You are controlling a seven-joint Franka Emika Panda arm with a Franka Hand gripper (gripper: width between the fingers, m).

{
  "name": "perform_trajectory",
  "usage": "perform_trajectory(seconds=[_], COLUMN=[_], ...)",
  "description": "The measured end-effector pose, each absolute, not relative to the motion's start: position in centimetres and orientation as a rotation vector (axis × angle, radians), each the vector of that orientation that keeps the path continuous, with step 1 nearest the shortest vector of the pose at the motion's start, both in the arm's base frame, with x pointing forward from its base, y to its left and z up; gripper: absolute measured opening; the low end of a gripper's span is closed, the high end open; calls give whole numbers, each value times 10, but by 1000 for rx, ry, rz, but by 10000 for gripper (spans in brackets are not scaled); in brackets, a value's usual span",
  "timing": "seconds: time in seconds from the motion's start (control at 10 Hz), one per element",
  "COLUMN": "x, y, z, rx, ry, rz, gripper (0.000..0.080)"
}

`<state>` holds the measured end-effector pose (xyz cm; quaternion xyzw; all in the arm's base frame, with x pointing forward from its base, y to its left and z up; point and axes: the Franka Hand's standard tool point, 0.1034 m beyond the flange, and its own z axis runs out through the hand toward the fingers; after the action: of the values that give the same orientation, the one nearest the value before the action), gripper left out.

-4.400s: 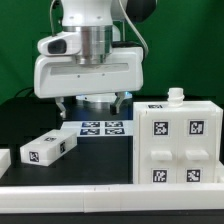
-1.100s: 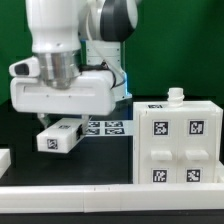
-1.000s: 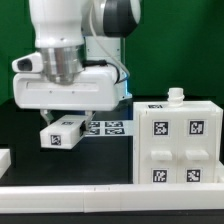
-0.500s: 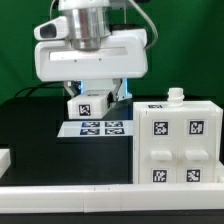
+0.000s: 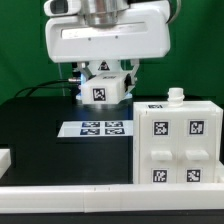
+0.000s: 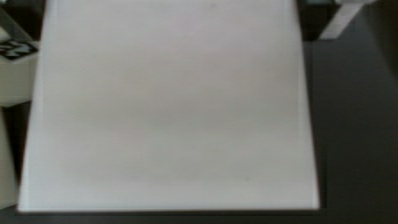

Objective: Assemble cabinet

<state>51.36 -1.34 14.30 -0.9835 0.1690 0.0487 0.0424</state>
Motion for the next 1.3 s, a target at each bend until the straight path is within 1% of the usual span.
perform_trajectory(seconds=[0.2, 0.3, 0.4, 0.5, 0.6, 0.7, 0.9, 1.1, 1.2, 1.3], x=[514, 513, 512, 516, 529, 537, 549, 561, 568, 572], y=[-12, -15, -26, -21, -11, -3, 11, 33, 45, 50], z=[143, 139, 126, 131, 146, 155, 168, 184, 187, 186], rx=[-3010, -3015, -3033, -3031, -3029, -3028, -3024, -3010, -3005, -3004], ry=[508, 490, 433, 432, 408, 406, 406, 460, 458, 446], rz=[149, 149, 138, 180, 162, 147, 130, 138, 136, 134], gripper=[564, 564, 564, 564, 564, 564, 564, 564, 564, 564])
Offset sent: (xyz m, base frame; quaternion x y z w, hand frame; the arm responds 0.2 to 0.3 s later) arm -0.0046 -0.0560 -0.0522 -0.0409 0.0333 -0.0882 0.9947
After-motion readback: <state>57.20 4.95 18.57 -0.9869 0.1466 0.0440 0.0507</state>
